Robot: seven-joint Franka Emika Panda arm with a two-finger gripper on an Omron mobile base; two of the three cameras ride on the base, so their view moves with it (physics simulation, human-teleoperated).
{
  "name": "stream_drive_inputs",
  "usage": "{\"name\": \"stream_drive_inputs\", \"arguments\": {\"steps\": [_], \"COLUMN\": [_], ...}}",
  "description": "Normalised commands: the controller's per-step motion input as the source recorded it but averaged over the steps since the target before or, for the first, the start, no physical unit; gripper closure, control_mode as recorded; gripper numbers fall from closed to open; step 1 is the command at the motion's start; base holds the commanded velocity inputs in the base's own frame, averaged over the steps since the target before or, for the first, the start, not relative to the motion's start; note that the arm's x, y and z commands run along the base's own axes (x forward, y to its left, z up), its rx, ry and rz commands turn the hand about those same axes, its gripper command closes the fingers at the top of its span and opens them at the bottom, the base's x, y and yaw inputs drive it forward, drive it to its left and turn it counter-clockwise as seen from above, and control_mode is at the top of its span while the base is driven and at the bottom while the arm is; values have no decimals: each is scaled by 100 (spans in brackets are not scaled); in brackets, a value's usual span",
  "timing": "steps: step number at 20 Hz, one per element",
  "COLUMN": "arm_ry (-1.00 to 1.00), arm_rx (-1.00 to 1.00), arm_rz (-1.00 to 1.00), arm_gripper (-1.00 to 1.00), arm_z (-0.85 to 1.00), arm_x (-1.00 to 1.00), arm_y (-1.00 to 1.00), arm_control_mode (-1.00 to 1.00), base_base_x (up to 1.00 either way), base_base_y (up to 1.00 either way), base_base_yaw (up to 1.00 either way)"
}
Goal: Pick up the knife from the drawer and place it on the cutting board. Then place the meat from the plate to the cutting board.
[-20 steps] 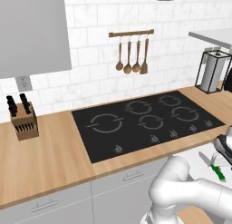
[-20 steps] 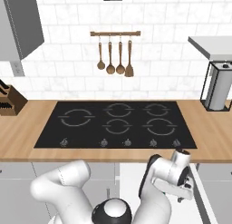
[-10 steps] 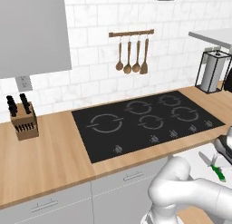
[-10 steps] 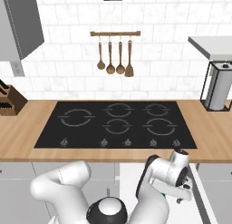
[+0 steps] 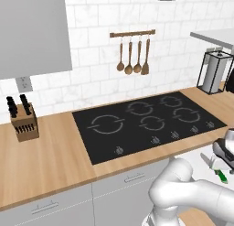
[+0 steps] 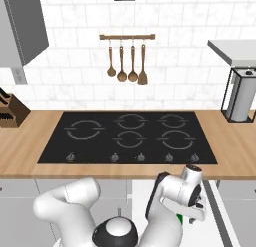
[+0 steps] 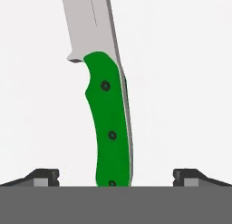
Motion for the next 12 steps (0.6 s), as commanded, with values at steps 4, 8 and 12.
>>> {"name": "stream_drive_inputs", "arguments": {"steps": [4,8,12], "arm_ry": [-3,-1,0], "arm_rx": [0,0,0], "arm_rz": [0,0,0], "arm_gripper": [-100,-100,-100], "arm_z": [-40,-50,-50], "arm_x": [2,11,6], "arm_y": [0,0,2], "arm_control_mode": [-100,-100,-100], "base_base_x": [0,0,0], "base_base_y": [0,0,0], "base_base_yaw": [0,0,0]}}
